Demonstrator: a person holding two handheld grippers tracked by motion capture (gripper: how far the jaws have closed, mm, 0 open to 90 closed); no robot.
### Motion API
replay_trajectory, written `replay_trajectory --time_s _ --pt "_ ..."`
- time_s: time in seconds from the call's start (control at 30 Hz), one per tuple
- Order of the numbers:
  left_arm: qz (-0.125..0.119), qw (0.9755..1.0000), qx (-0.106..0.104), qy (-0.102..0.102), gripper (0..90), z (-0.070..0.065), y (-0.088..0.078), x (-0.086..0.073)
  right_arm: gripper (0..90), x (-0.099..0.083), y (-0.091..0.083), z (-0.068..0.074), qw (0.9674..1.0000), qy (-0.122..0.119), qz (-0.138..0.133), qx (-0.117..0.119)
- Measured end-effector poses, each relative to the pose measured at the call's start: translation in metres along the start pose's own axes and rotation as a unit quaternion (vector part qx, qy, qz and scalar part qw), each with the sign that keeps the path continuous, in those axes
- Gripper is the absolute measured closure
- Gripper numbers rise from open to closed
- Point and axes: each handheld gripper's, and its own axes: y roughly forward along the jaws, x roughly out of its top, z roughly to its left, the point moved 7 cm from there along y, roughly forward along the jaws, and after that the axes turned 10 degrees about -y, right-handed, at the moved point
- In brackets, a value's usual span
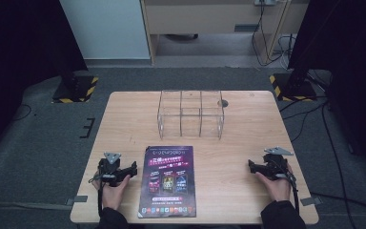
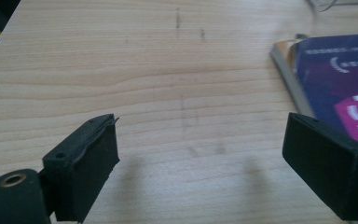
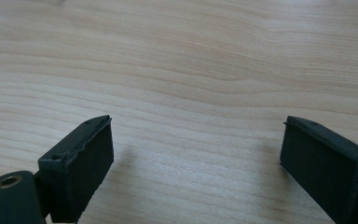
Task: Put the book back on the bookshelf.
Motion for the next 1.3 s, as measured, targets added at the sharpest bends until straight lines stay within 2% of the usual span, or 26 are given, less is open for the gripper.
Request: replay_trajectory --time_s 0.2,0.4,0.6,0.67,1.0,1.1,1.13,1.17,1.3 --pt "-0.003 0.9995 -0.03 0.012 18.1 -0.012 -0.01 -0.003 8.4 0.004 -0.008 0.005 0.9998 0.0 -0.016 0.009" --pt "0.003 0.9976 -0.068 0.008 23.5 -0.028 -0.016 -0.008 8.9 0.014 -0.023 0.016 0.9983 0.008 -0.053 0.022" --pt "0.003 0.9963 -0.085 0.011 25.0 -0.037 -0.019 -0.012 10.8 0.026 -0.035 0.03 0.9963 -0.001 -0.079 0.033" --pt "0.001 0.9961 -0.088 0.01 25.1 -0.038 -0.02 -0.012 12.4 0.032 -0.04 0.036 0.9954 -0.006 -0.09 0.032" --pt "0.0 0.9949 -0.101 0.003 25.9 -0.042 -0.022 -0.016 11.4 0.046 -0.048 0.061 0.9927 -0.033 -0.102 0.056" --pt "0.0 0.9949 -0.1 0.004 26.1 -0.042 -0.022 -0.018 11.6 0.052 -0.047 0.074 0.9915 -0.05 -0.104 0.06" --pt "0.001 0.9949 -0.1 0.005 26.0 -0.043 -0.022 -0.018 11.5 0.055 -0.046 0.084 0.9908 -0.063 -0.102 0.063" --pt "0.0 0.995 -0.1 0.005 26.0 -0.043 -0.022 -0.018 11.5 0.055 -0.046 0.084 0.9908 -0.063 -0.102 0.063" --pt "0.002 0.9947 -0.103 0.006 26.0 -0.047 -0.02 -0.02 11.0 0.062 -0.045 0.102 0.9884 -0.074 -0.107 0.077"
